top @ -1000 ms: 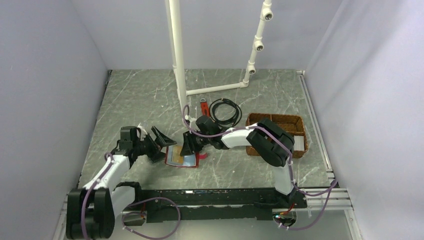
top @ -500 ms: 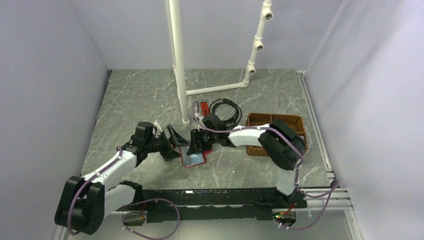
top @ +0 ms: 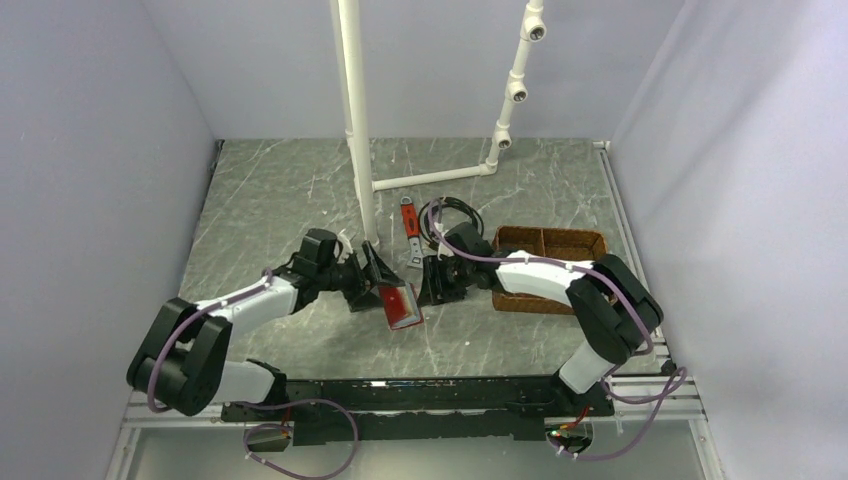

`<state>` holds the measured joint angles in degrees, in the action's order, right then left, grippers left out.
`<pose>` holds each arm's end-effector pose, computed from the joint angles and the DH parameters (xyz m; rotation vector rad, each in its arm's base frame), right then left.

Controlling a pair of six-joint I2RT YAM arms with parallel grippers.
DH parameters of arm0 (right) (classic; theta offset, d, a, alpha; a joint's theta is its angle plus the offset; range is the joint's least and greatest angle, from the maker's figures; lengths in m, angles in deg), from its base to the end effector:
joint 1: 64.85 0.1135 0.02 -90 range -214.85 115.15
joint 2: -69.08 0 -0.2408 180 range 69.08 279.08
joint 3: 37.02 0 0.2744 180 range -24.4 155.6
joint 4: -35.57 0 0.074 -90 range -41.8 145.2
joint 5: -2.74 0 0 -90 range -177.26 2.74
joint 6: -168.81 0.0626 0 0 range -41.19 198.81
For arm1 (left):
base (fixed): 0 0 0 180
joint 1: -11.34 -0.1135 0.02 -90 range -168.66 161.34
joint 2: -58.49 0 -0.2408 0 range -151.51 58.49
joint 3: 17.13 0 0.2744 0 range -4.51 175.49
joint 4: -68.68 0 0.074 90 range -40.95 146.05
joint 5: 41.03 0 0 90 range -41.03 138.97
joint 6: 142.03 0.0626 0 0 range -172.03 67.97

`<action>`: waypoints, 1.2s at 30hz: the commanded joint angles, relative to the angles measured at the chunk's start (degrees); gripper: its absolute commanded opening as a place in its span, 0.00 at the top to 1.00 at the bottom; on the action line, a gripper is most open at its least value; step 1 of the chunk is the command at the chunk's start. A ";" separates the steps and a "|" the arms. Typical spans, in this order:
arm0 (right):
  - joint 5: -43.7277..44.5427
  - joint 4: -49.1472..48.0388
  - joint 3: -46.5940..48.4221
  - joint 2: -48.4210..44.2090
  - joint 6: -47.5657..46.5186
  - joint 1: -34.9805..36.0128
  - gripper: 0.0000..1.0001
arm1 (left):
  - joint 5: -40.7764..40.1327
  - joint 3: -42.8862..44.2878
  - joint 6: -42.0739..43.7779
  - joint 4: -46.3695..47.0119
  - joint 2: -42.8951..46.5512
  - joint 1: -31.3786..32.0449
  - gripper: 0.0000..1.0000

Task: Put the credit cards into the card holder
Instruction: Close the card holder at the center of the board.

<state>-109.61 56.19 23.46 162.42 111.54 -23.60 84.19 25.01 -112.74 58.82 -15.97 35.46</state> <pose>0.2422 0.2441 0.0990 -0.3760 2.6790 0.9619 0.2409 -0.1474 0.1148 -0.4648 2.5613 -1.3749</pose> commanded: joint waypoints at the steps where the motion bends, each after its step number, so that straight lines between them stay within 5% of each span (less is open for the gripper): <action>1: -1.19 1.04 -1.50 -4.58 -3.90 -1.80 0.53 | -1.25 5.10 1.36 4.21 -3.83 2.50 0.09; 9: -2.48 0.71 -4.42 -8.11 -5.26 -7.86 0.53 | -1.05 8.40 1.84 5.88 -11.26 4.27 0.17; 14: -4.95 -0.79 -3.87 -7.92 -7.18 -8.45 0.58 | -3.63 10.38 4.67 0.92 -12.43 4.27 0.30; 19: -5.63 -3.69 -2.81 -5.12 -7.64 -8.44 0.70 | -6.15 11.85 6.19 -4.54 -13.94 4.27 0.59; 36: -4.40 -5.98 -1.15 -2.17 -7.03 -8.38 0.86 | -7.05 8.19 5.06 -3.20 -16.05 4.36 0.86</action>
<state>-114.33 52.84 20.07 160.15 105.15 -31.99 78.25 34.17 -108.34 55.10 -30.96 39.46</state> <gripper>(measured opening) 0.150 0.143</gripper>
